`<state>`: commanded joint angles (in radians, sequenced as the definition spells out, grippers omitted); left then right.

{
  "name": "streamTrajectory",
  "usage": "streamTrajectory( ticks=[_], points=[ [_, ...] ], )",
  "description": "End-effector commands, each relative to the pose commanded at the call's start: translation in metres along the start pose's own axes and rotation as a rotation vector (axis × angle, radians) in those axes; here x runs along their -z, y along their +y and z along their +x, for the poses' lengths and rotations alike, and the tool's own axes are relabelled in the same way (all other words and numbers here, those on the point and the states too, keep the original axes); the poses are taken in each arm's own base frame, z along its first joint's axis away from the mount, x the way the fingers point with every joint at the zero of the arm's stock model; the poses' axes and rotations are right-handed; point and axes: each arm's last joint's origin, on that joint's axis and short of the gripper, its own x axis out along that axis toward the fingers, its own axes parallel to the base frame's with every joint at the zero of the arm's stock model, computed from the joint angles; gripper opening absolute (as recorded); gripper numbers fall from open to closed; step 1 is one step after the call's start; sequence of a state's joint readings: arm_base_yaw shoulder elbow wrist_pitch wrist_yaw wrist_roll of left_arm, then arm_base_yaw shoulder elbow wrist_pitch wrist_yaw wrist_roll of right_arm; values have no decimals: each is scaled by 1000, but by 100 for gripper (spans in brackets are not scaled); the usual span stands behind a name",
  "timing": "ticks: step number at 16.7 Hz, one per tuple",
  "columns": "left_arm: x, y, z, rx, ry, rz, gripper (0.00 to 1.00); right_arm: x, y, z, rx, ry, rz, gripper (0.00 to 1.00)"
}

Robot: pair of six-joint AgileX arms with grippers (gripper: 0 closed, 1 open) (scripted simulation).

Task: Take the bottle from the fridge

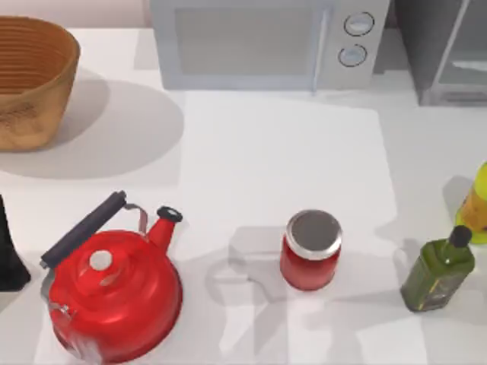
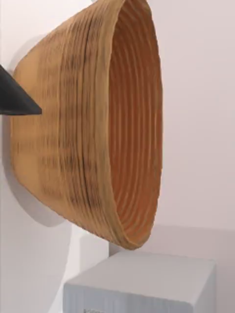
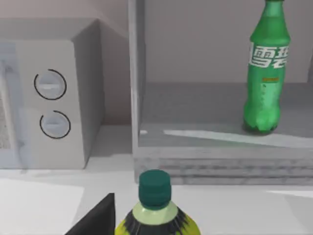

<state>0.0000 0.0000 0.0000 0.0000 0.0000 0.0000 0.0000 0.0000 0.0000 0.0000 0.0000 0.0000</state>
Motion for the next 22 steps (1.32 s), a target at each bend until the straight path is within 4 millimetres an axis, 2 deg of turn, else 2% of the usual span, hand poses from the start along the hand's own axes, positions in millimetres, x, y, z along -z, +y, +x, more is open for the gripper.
streamTrajectory(
  ticks=[6, 12, 17, 22],
  points=[
    [0, 0, 0, 0, 0, 0, 100, -7, -3, 6, 0, -16, -2, 100],
    [0, 0, 0, 0, 0, 0, 100, -19, -20, 37, 5, -31, -11, 100],
    [0, 0, 0, 0, 0, 0, 100, 0, -48, 72, 5, 25, 3, 100],
    [0, 0, 0, 0, 0, 0, 100, 27, -77, 91, 3, 37, 16, 100]
  ],
)
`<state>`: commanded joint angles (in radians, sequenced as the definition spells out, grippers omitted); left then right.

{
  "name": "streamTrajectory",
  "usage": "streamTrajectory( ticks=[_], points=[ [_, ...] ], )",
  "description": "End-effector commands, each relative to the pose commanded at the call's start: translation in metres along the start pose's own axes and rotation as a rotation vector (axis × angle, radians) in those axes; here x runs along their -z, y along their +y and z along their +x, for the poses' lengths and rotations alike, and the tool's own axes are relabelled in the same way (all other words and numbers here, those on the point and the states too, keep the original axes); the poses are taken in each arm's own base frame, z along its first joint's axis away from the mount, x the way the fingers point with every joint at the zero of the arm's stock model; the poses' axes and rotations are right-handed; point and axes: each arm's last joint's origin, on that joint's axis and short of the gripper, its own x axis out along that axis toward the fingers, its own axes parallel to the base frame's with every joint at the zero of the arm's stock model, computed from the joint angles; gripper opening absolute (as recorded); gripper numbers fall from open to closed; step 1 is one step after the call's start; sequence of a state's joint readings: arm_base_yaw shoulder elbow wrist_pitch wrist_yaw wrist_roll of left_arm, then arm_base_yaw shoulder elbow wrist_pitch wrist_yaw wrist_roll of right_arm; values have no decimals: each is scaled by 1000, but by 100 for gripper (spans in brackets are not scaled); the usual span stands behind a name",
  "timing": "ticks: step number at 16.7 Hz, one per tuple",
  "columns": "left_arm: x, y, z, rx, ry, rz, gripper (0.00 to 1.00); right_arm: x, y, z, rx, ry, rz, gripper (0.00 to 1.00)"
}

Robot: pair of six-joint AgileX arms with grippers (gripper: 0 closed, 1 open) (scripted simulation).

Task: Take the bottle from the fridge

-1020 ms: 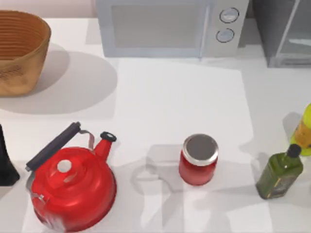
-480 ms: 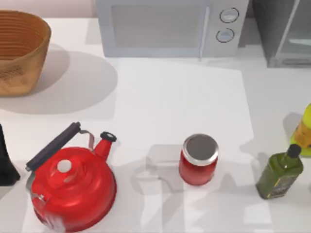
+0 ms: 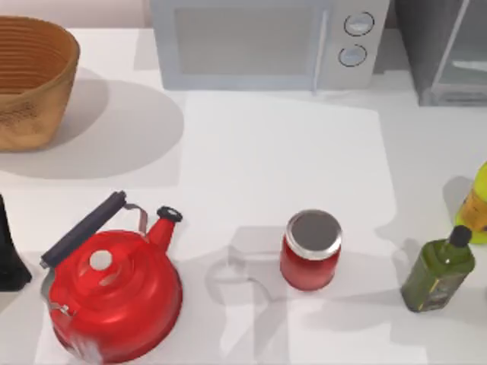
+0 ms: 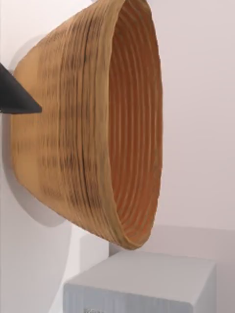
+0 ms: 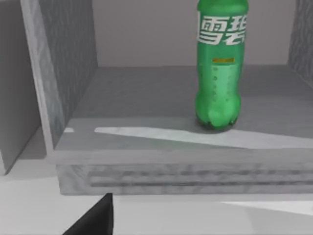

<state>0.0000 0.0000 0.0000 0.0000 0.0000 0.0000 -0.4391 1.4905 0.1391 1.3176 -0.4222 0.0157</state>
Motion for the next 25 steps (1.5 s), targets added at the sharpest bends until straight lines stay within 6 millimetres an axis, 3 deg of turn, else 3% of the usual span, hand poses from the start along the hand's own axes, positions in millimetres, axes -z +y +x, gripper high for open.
streamTrajectory(
  ticks=[6, 13, 15, 18, 22, 25],
  points=[
    [0, 0, 0, 0, 0, 0, 100, 20, -23, 8, -2, -34, -14, 100],
    [0, 0, 0, 0, 0, 0, 100, 22, -23, 9, -5, -34, -14, 100],
    [0, 0, 0, 0, 0, 0, 100, 23, -25, 18, -6, -29, -12, 100],
    [0, 0, 0, 0, 0, 0, 100, 25, -33, 51, -2, -21, -11, 100],
    [0, 0, 0, 0, 0, 0, 100, 18, -43, 126, 3, -38, -22, 100],
    [0, 0, 0, 0, 0, 0, 100, 10, -40, 179, 5, -48, -27, 100]
  ],
)
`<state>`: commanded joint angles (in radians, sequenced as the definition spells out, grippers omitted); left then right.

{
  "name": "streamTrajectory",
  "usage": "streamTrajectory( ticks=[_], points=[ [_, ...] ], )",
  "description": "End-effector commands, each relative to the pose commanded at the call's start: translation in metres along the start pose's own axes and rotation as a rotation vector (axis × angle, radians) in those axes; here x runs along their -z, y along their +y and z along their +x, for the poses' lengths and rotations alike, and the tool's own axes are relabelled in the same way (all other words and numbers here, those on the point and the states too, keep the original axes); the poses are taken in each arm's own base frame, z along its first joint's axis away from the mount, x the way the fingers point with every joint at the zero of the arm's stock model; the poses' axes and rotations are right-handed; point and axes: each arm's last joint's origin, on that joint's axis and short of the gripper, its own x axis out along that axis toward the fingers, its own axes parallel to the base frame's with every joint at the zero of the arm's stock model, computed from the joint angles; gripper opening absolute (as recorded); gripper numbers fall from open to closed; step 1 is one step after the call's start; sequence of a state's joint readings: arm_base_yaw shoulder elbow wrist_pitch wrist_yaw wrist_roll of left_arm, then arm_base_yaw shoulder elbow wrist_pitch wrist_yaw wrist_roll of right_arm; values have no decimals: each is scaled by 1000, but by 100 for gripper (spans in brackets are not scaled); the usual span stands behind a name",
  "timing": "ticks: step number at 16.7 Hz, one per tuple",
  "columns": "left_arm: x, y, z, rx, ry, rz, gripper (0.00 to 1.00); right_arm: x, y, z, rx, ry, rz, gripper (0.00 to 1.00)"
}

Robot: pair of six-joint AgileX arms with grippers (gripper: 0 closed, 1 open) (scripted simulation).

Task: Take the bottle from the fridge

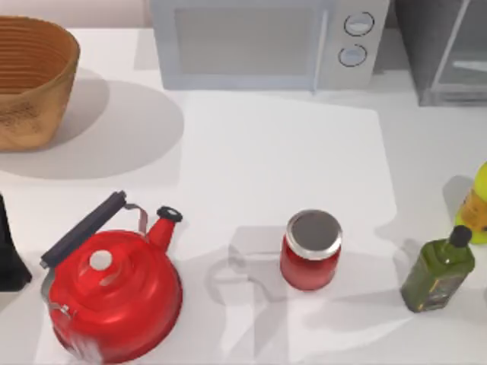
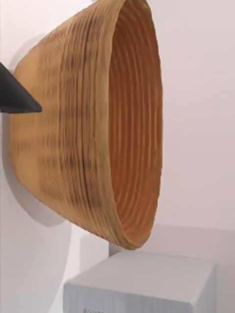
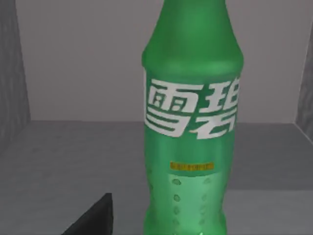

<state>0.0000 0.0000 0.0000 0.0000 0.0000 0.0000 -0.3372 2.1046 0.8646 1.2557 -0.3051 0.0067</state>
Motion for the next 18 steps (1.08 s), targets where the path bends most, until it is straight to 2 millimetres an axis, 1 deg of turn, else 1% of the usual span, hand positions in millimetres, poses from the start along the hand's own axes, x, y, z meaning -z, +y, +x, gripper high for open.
streamTrajectory(
  ticks=[2, 4, 5, 10, 12, 16, 18],
  points=[
    [0, 0, 0, 0, 0, 0, 100, -2, 7, 23, 1, 7, 1, 100],
    [0, 0, 0, 0, 0, 0, 100, -4, 12, 35, 2, 15, 3, 100],
    [0, 0, 0, 0, 0, 0, 100, -4, 13, 38, 2, 17, 3, 100],
    [0, 0, 0, 0, 0, 0, 100, -5, 12, 37, 4, 14, 3, 100],
    [0, 0, 0, 0, 0, 0, 100, -2, 12, 46, 2, 22, 4, 100],
    [0, 0, 0, 0, 0, 0, 100, -4, 11, 80, 2, 10, 2, 100],
    [0, 0, 0, 0, 0, 0, 100, -3, 12, 93, 2, 12, 2, 100]
  ],
)
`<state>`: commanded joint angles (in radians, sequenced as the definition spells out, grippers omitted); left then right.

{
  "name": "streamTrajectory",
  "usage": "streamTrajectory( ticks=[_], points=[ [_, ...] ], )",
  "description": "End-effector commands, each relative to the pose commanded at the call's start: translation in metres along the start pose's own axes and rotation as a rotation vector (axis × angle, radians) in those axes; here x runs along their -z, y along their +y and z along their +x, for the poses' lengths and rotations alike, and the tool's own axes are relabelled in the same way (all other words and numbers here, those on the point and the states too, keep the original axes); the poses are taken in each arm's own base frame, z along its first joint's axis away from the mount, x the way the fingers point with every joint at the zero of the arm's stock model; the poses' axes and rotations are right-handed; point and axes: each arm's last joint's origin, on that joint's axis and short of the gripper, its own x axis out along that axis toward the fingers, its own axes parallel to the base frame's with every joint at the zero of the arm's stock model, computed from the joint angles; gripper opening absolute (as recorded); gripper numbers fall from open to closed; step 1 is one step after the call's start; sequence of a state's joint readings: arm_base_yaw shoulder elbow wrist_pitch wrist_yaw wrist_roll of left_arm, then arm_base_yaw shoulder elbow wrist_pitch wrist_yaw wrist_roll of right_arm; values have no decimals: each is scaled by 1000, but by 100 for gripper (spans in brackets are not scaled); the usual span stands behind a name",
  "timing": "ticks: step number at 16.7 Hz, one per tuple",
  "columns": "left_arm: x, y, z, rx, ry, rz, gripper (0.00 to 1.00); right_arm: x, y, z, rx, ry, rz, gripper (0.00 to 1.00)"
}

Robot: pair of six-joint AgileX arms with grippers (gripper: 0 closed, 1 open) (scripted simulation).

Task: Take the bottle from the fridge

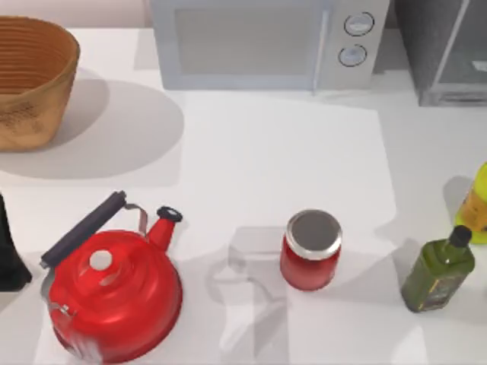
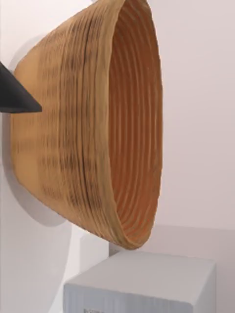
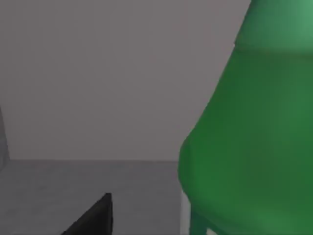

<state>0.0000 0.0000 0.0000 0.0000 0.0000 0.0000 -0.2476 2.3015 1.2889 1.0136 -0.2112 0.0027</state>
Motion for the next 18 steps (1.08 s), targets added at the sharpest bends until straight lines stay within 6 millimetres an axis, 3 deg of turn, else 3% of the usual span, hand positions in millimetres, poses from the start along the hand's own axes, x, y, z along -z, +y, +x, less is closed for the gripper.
streamTrajectory(
  ticks=[5, 18],
  points=[
    [0, 0, 0, 0, 0, 0, 100, 1, 1, 5, 0, 5, 1, 100],
    [0, 0, 0, 0, 0, 0, 100, 1, 1, 5, 0, 5, 1, 2]
  ],
)
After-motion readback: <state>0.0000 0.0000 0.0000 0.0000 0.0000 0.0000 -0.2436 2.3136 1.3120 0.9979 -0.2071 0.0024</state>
